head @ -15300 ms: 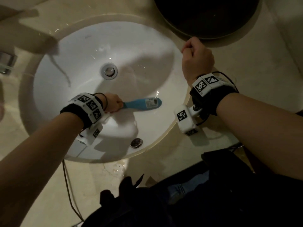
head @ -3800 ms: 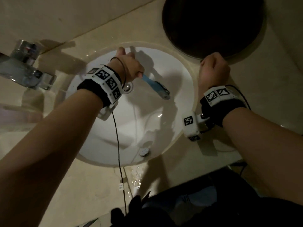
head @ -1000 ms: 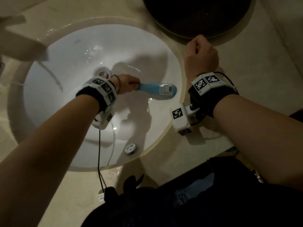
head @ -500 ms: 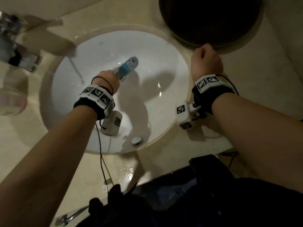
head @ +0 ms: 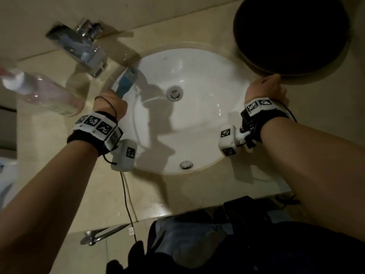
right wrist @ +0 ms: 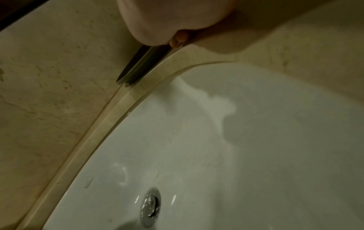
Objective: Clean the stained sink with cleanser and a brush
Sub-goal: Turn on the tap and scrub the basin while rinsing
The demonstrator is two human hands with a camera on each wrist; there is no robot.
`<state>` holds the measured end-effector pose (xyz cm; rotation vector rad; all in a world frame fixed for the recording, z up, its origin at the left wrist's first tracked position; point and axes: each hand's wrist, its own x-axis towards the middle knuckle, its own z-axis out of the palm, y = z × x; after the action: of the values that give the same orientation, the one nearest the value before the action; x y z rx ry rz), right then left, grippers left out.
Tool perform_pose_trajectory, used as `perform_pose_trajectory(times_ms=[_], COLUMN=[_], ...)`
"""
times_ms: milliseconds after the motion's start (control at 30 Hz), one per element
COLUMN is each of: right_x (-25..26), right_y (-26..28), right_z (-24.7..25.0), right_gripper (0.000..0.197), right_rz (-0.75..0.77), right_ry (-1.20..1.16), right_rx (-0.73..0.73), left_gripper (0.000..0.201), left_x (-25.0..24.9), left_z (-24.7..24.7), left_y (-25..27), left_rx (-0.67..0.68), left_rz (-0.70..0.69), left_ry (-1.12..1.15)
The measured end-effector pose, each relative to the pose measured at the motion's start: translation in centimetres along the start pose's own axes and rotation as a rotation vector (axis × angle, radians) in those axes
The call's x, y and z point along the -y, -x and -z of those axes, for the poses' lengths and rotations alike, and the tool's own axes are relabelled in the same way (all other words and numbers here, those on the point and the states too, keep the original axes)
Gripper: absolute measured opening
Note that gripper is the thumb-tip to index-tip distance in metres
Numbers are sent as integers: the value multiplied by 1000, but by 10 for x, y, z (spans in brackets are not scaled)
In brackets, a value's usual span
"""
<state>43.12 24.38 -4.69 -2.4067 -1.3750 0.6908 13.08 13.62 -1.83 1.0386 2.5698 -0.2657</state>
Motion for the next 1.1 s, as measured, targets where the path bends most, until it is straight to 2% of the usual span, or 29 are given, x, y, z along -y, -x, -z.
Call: perform_pose_trajectory(times_ms=[233,367,467,533,600,667,733,800,833,900,933,967,1100], right_x=[3,2,5,8,8,7,6,4,3,-2,-5,-9,-23], right_y=[1,1,-1,-2,-3,-2,-3,-6,-7,-10,-11,-13,-17], right_z=[-3,-6,-7,-7,-7,-7,-4,1,3,6,6,5,1], right_gripper=[44,42,43,45,46,46,42,38,36,34,33,31,25], right_rz=[-51,-65,-84,-123,-138,-126,-111,-114,-115,-97,-74,-48,40], right_ry=[-19,-52,-77,-119,-137,-153,-209,-295,-328,-344,-327,-302,-203], right_rx=[11,-12,-22,-8,5,2,-23,-47,-59,-87,-95,-95,-69], left_gripper=[32,34,35,30,26,29,29,28,28,30,32,34,37], left_x=[32,43,51,51,47,44,38,27,19,0,-12,-24,-74], left_z=[13,19,22,24,23,20,17,8,2,-11,-18,-24,-46], left_y=[1,2,-2,1,10,18,20,16,14,11,11,11,12], left_rx=[-77,-47,66,50,-77,-241,-278,-162,-54,160,236,297,440], left_rz=[14,78,143,148,44,-121,-244,-281,-262,-155,-122,-142,-401], left_ry=[-17,142,343,410,337,161,87,141,235,449,481,476,347])
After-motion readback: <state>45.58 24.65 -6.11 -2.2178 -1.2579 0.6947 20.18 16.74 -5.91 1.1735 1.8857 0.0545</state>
